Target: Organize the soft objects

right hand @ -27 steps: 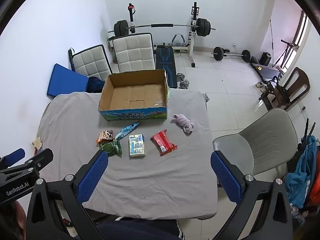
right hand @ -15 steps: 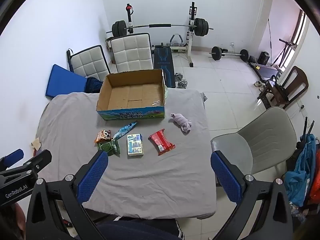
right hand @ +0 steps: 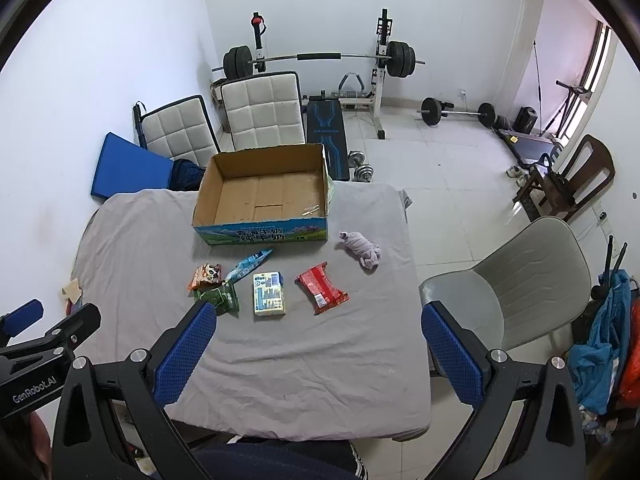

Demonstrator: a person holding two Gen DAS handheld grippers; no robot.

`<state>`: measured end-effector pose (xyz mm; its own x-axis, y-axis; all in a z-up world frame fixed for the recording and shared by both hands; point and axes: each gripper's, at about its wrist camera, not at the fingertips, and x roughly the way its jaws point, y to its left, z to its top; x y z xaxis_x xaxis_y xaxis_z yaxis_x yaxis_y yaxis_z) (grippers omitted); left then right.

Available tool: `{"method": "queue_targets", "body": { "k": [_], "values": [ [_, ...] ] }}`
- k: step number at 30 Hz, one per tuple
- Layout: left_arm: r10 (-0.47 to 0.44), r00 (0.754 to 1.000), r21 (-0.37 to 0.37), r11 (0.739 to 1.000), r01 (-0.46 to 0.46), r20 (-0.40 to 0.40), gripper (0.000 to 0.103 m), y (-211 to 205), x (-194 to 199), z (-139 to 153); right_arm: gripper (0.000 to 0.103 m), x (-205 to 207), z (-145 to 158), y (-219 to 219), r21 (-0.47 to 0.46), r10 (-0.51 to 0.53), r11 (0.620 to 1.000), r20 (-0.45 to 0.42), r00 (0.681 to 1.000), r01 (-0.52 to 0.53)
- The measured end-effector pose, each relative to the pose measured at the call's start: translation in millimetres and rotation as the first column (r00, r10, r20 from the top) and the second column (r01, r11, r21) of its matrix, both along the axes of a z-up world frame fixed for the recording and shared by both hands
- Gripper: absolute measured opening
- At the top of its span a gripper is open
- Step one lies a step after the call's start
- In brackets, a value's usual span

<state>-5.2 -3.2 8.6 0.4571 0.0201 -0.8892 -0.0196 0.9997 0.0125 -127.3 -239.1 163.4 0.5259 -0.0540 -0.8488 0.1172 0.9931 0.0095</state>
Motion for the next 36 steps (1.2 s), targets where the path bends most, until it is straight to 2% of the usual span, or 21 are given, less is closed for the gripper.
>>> {"method": "queue_targets", "body": {
  "k": [36],
  "values": [
    [-0.027, 0.999, -0.002, 1.0, 0.027, 0.031, 0.103, -14, -8, 7, 0.103, -9, 7, -3, -0.003, -0.008, 1.0, 0.022, 1.0, 0.008]
  ]
}}
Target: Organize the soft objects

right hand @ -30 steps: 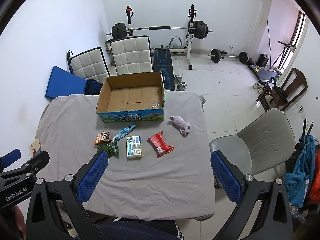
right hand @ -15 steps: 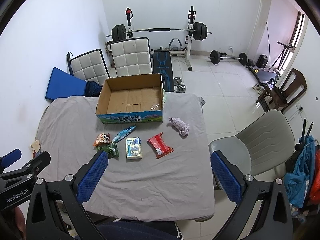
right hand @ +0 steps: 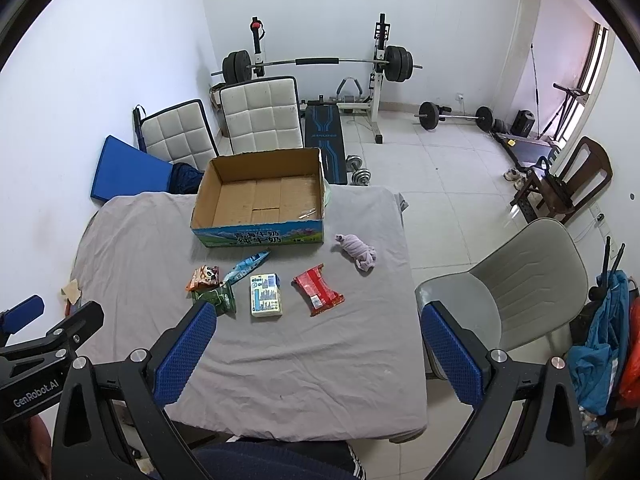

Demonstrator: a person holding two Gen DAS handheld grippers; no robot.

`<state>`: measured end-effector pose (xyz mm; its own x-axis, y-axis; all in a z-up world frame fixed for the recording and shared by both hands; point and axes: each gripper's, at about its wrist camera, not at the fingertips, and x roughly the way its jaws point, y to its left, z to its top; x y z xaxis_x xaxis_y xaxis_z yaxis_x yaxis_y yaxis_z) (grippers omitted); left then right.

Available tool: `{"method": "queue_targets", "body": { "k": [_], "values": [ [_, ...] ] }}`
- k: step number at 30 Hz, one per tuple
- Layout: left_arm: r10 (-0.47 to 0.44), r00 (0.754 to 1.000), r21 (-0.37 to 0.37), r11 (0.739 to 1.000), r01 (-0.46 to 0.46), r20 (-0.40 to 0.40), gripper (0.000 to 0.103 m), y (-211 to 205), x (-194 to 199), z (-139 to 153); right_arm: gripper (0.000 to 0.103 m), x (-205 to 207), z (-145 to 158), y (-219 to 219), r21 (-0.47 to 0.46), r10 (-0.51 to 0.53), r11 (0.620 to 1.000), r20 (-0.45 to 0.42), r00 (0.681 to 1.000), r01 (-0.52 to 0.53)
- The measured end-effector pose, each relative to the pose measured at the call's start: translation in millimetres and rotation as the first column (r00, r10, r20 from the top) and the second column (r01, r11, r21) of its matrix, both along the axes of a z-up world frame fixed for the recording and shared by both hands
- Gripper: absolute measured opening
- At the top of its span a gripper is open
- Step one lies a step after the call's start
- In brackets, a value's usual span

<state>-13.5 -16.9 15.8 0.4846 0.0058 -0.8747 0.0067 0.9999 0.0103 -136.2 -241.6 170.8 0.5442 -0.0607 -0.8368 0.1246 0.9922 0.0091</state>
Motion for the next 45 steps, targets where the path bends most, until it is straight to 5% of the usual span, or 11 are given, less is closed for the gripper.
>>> {"method": "queue_targets", "body": {
  "k": [33, 40, 45],
  "values": [
    [0.002, 1.0, 0.002, 1.0, -0.002, -0.003, 0.103, -1, 1, -2, 0.103, -2, 0, -1, 0.024, -0.004, 1.0, -0.015, 1.0, 0.005],
    [0.023, 0.999, 0.012, 1.0, -0.023, -0.026, 0.103, 2, 43, -31, 0.103, 33, -38, -21, 0.035, -0.012, 0.999, -0.061, 0.998, 0.014],
    [0.032, 0.993, 0.021, 0.999, -0.029, -0.113, 0.103, 0, 98, -94, 0.103, 82, -98, -36, 0.045, 0.009, 0.999, -0.119, 0.993, -0.003]
  ]
}}
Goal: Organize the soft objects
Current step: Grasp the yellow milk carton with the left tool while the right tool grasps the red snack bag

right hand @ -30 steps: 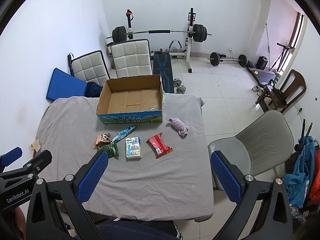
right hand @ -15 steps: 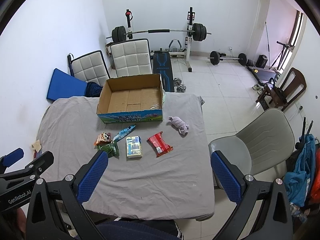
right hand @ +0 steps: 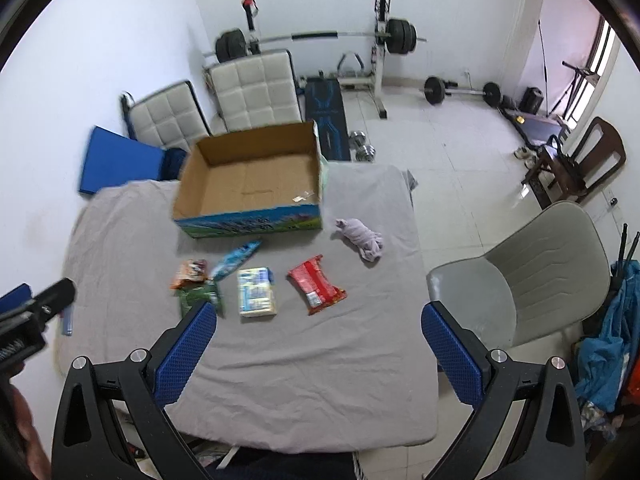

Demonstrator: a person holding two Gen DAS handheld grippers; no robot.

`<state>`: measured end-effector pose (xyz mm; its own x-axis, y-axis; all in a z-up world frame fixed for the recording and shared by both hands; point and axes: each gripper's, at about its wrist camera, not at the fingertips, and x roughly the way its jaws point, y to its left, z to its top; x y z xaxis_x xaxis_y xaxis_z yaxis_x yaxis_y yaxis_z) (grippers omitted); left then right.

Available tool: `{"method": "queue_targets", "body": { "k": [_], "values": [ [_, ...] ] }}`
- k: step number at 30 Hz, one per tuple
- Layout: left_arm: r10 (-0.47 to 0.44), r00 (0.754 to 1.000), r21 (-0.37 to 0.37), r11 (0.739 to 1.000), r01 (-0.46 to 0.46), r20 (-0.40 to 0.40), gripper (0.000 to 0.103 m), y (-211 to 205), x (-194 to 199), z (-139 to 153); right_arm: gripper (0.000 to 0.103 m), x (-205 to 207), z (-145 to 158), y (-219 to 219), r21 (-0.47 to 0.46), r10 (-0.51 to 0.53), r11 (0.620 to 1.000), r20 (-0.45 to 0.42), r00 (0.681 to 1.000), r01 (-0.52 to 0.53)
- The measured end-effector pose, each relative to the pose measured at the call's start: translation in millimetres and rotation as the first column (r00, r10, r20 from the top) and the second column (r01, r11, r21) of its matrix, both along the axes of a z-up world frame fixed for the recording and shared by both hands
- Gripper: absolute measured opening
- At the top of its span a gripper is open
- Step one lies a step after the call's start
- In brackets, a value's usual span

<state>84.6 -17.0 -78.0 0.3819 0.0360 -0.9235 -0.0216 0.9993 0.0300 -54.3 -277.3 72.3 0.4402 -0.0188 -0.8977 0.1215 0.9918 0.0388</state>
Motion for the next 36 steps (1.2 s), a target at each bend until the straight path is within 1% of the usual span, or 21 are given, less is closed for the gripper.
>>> {"method": "queue_targets", "body": {
  "k": [1, 3, 4, 5, 6, 7, 8, 9, 11, 12, 15, 17, 19, 22, 26, 29, 30, 31, 32, 34, 36],
  "values": [
    [-0.005, 1.0, -0.001, 1.0, 0.005, -0.015, 0.103, -1, 9, -15, 0.103, 15, -21, -2, -0.004, 0.008, 1.0, -0.021, 1.0, -0.008],
    [-0.009, 0.997, 0.005, 1.0, 0.009, -0.076, 0.103, -7, 32, -58, 0.103, 43, -63, -5, 0.01, 0.035, 0.999, -0.068, 0.997, -0.034],
    [-0.02, 0.995, -0.012, 1.0, 0.019, -0.102, 0.103, -10, 40, -76, 0.103, 56, -87, -6, 0.015, 0.05, 0.999, -0.093, 0.994, -0.048],
    [-0.029, 0.99, -0.011, 1.0, 0.028, -0.14, 0.103, -14, 51, -100, 0.103, 65, -107, -7, 0.015, 0.061, 0.998, -0.112, 0.992, -0.059],
    [-0.028, 0.984, -0.005, 1.0, 0.027, -0.178, 0.103, -18, 58, -119, 0.103, 80, -137, -7, 0.017, 0.078, 0.997, -0.154, 0.985, -0.076],
    [-0.036, 0.974, -0.023, 0.999, 0.031, -0.223, 0.103, -23, 66, -143, 0.103, 91, -162, -9, 0.015, 0.082, 0.997, -0.197, 0.977, -0.08],
    [-0.043, 0.968, -0.036, 0.999, 0.036, -0.248, 0.1, -26, 73, -161, 0.103, 100, -184, -10, 0.03, 0.088, 0.996, -0.229, 0.969, -0.084],
    [-0.047, 0.961, -0.044, 0.998, 0.036, -0.272, 0.1, -31, 79, -180, 0.103, 107, -206, -11, 0.043, 0.097, 0.995, -0.255, 0.962, -0.089],
    [-0.058, 0.937, -0.052, 0.998, 0.042, -0.346, 0.097, -40, 89, -219, 0.103, 120, -242, -13, 0.035, 0.105, 0.994, -0.3, 0.948, -0.099],
    [-0.062, 0.923, -0.081, 0.996, 0.034, -0.38, 0.096, -43, 93, -237, 0.103, 124, -255, -14, 0.037, 0.111, 0.994, -0.316, 0.942, -0.105],
    [-0.075, 0.895, -0.103, 0.994, 0.033, -0.439, 0.096, -52, 98, -272, 0.103, 137, -290, -14, 0.058, 0.137, 0.991, -0.352, 0.926, -0.124],
    [-0.086, 0.881, -0.127, 0.991, 0.03, -0.465, 0.094, -55, 101, -286, 0.103, 146, -311, -12, 0.065, 0.162, 0.987, -0.374, 0.913, -0.149],
    [-0.076, 0.873, -0.11, 0.994, 0.026, -0.482, 0.094, -56, 104, -299, 0.101, 152, -326, -7, 0.059, 0.185, 0.983, -0.39, 0.902, -0.176],
    [-0.067, 0.858, -0.106, 0.994, 0.015, -0.51, 0.094, -57, 107, -315, 0.1, 158, -347, -5, 0.066, 0.197, 0.98, -0.424, 0.884, -0.187],
    [-0.069, 0.855, -0.132, 0.991, 0.001, -0.514, 0.094, -61, 111, -323, 0.096, 167, -370, -3, 0.087, 0.207, 0.978, -0.452, 0.868, -0.188],
    [-0.077, 0.85, -0.136, 0.991, 0.006, -0.522, 0.094, -63, 112, -318, 0.091, 173, -387, 0, 0.097, 0.201, 0.98, -0.469, 0.86, -0.176],
    [-0.084, 0.847, -0.136, 0.991, 0.014, -0.526, 0.094, -67, 112, -318, 0.087, 174, -392, 0, 0.095, 0.2, 0.98, -0.469, 0.86, -0.175],
    [-0.09, 0.845, -0.132, 0.991, 0.023, -0.526, 0.094, -70, 116, -319, 0.079, 173, -396, -1, 0.083, 0.193, 0.981, -0.469, 0.862, -0.174],
    [-0.095, 0.844, -0.124, 0.992, 0.034, -0.528, 0.094, -74, 115, -321, 0.079, 173, -398, -3, 0.076, 0.18, 0.984, -0.473, 0.862, -0.164],
    [-0.097, 0.837, -0.116, 0.992, 0.041, -0.539, 0.094, -81, 114, -325, 0.078, 171, -408, -14, 0.07, 0.12, 0.993, -0.479, 0.87, -0.099],
    [-0.093, 0.827, -0.117, 0.993, 0.034, -0.554, 0.094, -85, 112, -331, 0.078, 171, -415, -23, 0.069, 0.068, 0.997, -0.497, 0.865, -0.039]
  ]
}}
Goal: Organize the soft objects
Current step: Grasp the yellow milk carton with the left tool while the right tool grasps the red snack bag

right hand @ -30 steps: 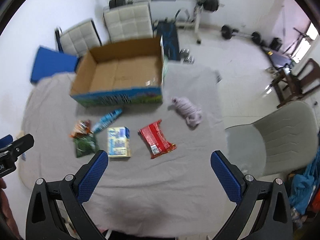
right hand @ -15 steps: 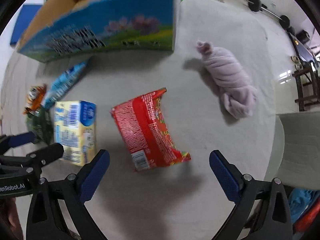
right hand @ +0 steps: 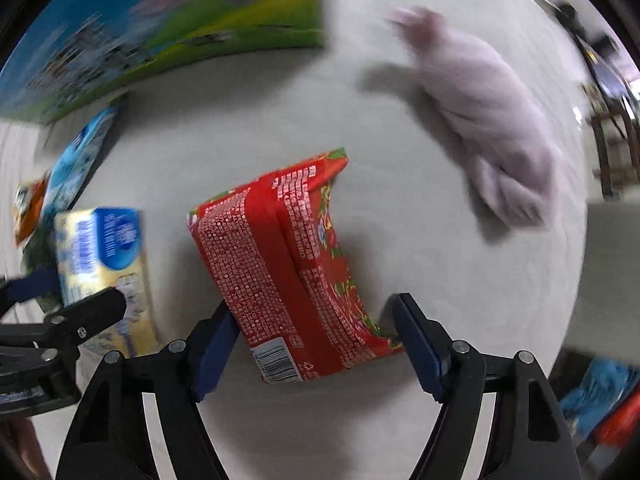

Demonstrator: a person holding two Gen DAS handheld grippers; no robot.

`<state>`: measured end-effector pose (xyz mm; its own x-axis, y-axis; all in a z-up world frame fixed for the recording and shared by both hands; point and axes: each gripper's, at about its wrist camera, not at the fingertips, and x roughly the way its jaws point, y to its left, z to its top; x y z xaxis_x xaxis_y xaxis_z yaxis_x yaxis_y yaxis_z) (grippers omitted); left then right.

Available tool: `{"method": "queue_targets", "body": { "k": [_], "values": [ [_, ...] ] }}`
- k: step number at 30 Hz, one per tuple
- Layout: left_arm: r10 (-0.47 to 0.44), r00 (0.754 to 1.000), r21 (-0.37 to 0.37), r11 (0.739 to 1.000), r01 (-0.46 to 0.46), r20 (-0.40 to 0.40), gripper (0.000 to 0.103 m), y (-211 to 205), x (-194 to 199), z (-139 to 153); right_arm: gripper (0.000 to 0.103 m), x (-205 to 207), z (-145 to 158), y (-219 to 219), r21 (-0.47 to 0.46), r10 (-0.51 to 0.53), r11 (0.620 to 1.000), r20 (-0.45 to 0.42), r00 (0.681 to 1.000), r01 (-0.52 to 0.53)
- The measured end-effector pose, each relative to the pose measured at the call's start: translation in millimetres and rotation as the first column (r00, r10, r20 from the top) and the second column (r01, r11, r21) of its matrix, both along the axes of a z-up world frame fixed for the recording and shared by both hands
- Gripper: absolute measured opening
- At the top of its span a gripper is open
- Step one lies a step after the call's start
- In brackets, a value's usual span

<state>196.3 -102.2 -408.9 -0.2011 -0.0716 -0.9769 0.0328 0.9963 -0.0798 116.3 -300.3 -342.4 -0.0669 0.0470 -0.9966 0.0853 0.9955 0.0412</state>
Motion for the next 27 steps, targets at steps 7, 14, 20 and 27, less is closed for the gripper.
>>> {"method": "queue_targets", "body": {
  "k": [7, 14, 20, 27],
  "values": [
    [-0.067, 0.998, 0.074, 0.995, 0.066, 0.014, 0.071, -27, -6, -7, 0.078, 12, -18, 1, 0.0, -0.002, 1.0, -0.033, 0.999, 0.002],
    [-0.063, 0.997, 0.08, 0.995, 0.06, 0.038, 0.063, -43, -15, 8, 0.078, 22, -35, 14, -0.059, 0.004, 0.998, -0.056, 0.998, -0.007],
    [-0.043, 0.997, 0.079, 0.996, 0.038, 0.062, 0.061, -47, -5, 11, 0.074, 14, -24, 12, -0.063, -0.006, 0.998, -0.032, 0.999, 0.004],
    [-0.05, 0.994, 0.11, 0.993, 0.039, 0.098, 0.06, -40, -20, 21, 0.051, -1, -1, 25, -0.087, 0.024, 0.996, -0.028, 0.999, -0.027]
  ]
}}
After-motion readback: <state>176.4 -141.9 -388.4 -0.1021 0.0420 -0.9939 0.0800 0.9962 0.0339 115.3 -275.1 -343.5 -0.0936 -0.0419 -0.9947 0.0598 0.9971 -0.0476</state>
